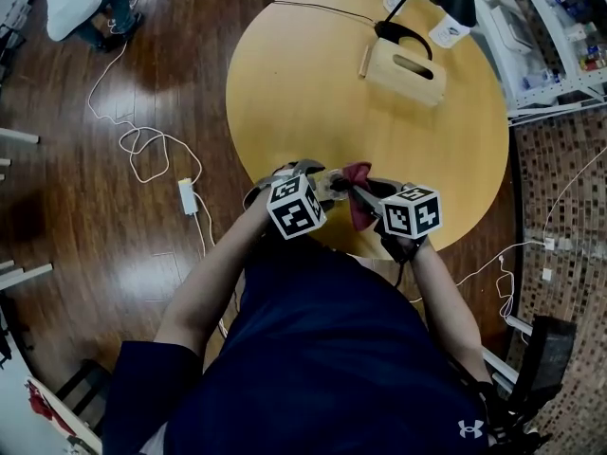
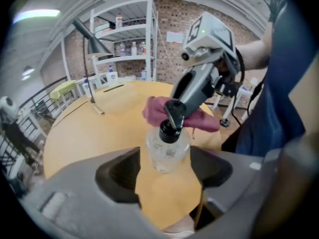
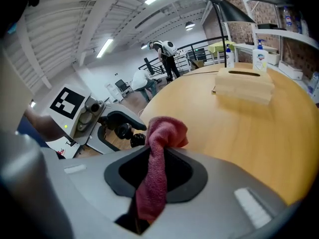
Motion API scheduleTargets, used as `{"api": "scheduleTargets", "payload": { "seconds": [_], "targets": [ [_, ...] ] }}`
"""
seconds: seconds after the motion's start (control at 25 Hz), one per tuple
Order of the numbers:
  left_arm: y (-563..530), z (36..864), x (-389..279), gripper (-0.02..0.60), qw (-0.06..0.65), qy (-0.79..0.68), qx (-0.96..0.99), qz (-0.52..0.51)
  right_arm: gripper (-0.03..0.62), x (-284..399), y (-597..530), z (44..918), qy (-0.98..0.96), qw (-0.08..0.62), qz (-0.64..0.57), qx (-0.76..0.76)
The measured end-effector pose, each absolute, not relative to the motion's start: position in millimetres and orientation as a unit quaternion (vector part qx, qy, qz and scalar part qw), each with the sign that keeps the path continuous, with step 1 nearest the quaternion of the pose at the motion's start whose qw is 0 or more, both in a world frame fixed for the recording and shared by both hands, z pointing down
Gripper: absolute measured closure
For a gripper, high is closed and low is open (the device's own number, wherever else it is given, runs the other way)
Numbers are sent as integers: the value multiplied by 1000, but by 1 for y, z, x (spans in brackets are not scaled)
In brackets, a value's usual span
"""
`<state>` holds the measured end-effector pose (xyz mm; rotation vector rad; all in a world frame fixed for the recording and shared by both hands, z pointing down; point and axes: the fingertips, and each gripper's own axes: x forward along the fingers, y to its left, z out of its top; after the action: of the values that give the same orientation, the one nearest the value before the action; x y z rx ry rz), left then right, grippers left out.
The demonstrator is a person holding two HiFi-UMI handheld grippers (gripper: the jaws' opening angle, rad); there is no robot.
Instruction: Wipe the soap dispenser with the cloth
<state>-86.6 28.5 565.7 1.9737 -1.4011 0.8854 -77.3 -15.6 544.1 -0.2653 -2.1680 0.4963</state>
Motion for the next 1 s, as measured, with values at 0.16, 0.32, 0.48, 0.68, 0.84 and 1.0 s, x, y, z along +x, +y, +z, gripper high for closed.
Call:
{"api": "scheduleTargets", "payload": {
  "seconds": [0.16, 0.32, 0.48, 0.68, 0.84, 1.0],
  "targets": [
    [26, 572, -79, 295, 277, -552, 720, 316, 511, -78, -17, 547, -871, 438, 197, -98],
    [26, 574, -83, 312, 215, -470, 765, 383, 510, -101, -26, 545, -877, 428, 189, -111],
    [29, 577, -94, 298, 220, -431, 769, 418, 511, -101, -25, 544, -877, 418, 212, -103],
    [25, 561, -89, 268, 294, -545, 722, 310, 511, -77, -15, 545, -872, 419, 240, -81],
    [18, 567, -83, 278, 278, -552, 718, 319, 511, -71, -11, 547, -870, 432, 223, -84],
    [18, 569, -78, 284, 215, -456, 783, 366, 511, -94, -25, 546, -873, 432, 206, -94]
  ]
}}
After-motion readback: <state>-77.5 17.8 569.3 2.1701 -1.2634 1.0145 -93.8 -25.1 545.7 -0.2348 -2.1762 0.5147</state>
